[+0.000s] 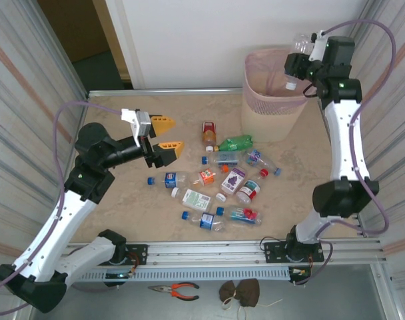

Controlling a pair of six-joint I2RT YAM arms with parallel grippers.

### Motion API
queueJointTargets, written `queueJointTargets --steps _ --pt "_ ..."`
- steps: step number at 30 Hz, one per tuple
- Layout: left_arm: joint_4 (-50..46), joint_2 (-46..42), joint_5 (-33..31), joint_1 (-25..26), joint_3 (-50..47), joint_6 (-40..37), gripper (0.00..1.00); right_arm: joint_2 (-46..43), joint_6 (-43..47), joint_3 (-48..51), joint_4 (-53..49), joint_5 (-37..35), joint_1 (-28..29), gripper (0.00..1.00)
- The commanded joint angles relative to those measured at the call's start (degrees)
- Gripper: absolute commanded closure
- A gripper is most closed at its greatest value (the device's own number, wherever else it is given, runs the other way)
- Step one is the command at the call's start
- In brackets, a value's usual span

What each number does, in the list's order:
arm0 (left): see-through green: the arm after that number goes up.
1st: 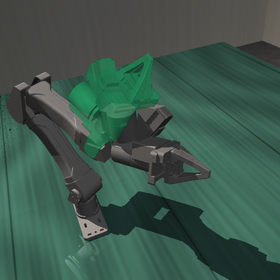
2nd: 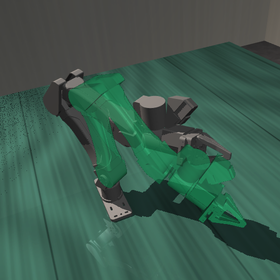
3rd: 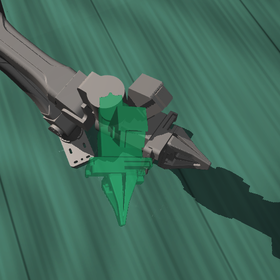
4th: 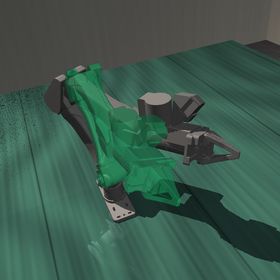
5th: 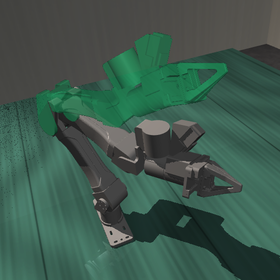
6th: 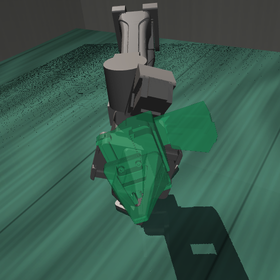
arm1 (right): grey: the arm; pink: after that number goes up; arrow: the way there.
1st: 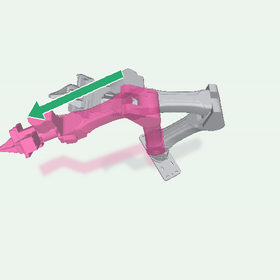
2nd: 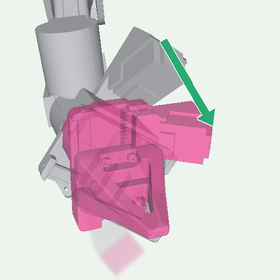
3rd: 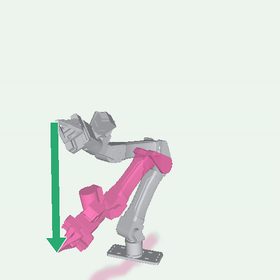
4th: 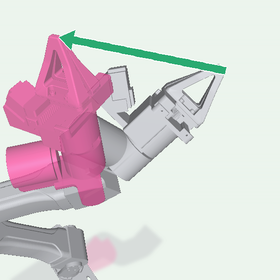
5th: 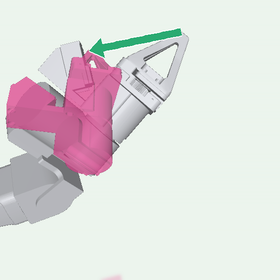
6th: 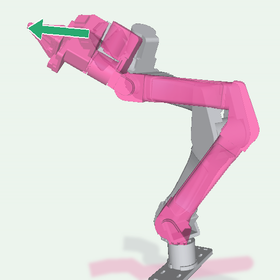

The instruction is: Put the plastic bottles in the bin

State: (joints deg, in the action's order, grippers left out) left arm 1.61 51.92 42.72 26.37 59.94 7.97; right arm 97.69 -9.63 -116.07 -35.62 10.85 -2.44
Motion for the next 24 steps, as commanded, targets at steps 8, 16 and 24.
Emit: queueJointTargets --steps 8,16,24 --pt "3.01 0.85 -1.58 0.35 -2.04 0.63 0.21 16.03 1.97 -17.71 -18.42 -6.03 -0.52 0.46" --pt "-0.18 0.68 -3.85 0.15 -2.62 -0.76 0.21 22.39 4.47 -20.22 -25.58 -11.31 0.78 0.44" --pt "-0.97 0.49 -4.12 -0.22 -2.55 -1.00 0.21 28.53 5.19 -23.57 -31.00 -11.85 1.61 0.40"
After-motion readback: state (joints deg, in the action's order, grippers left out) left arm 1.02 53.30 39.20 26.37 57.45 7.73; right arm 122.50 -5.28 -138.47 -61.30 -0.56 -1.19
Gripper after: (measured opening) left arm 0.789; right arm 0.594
